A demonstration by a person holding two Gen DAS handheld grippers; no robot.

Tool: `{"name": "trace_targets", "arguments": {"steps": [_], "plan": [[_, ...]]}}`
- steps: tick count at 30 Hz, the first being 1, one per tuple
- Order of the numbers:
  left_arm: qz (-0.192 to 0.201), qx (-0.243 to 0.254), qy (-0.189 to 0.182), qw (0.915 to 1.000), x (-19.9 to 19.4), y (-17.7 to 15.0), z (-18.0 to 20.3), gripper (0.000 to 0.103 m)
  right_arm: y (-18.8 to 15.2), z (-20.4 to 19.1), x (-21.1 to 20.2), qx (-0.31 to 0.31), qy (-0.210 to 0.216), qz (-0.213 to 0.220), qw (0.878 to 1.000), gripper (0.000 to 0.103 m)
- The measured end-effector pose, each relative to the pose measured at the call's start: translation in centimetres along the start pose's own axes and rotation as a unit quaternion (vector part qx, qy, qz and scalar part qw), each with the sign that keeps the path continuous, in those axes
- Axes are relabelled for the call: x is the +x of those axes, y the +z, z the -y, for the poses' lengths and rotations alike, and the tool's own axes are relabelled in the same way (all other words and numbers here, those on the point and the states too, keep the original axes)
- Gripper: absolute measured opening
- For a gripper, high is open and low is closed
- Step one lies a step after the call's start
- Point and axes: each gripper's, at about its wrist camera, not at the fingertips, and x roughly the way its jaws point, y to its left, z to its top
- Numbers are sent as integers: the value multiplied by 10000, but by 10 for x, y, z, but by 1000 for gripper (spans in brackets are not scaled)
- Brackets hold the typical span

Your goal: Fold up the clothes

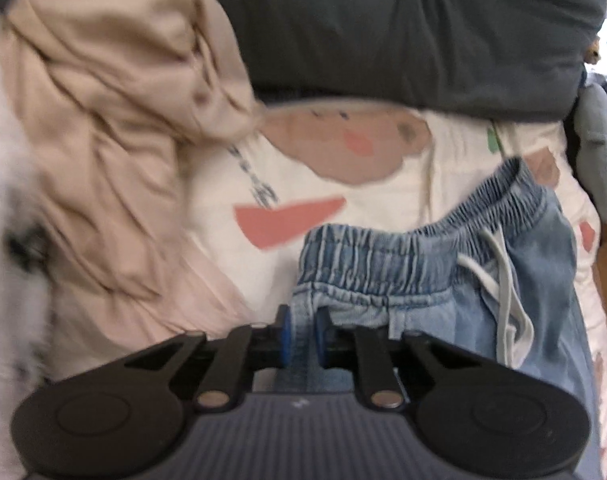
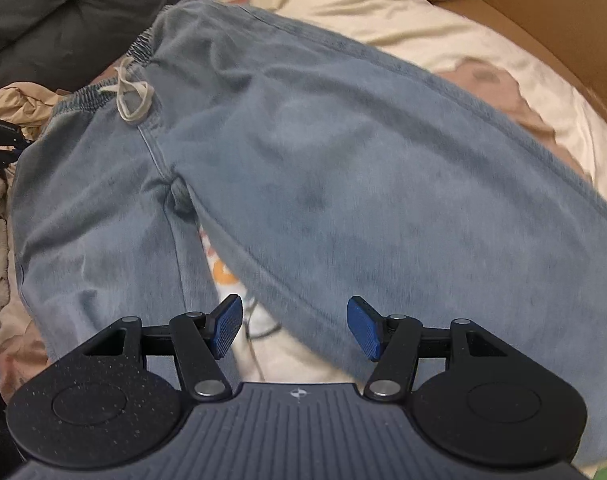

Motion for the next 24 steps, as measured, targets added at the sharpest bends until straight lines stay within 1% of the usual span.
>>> {"name": "trace_targets", "arguments": {"steps": [2, 6, 13, 19, 24], "plan": [[66, 72, 96, 9999, -3, 4, -1, 12, 16, 2, 6, -58, 61, 111, 9999, 65], [-86, 164, 230, 9996, 9, 6, 3, 12, 56, 8, 26, -114, 275, 371, 9989, 65], [-242, 97, 328, 9991, 20, 4, 4, 14, 127, 3, 52, -213, 627, 798, 9946, 65], [-297, 79, 387, 9988, 26, 3, 6, 15, 180, 1, 74, -257, 918, 944, 9910, 65], [-324, 108, 403, 9986, 33, 0, 7, 15, 232, -8, 94, -348, 1138, 1071, 9871, 65]]}}
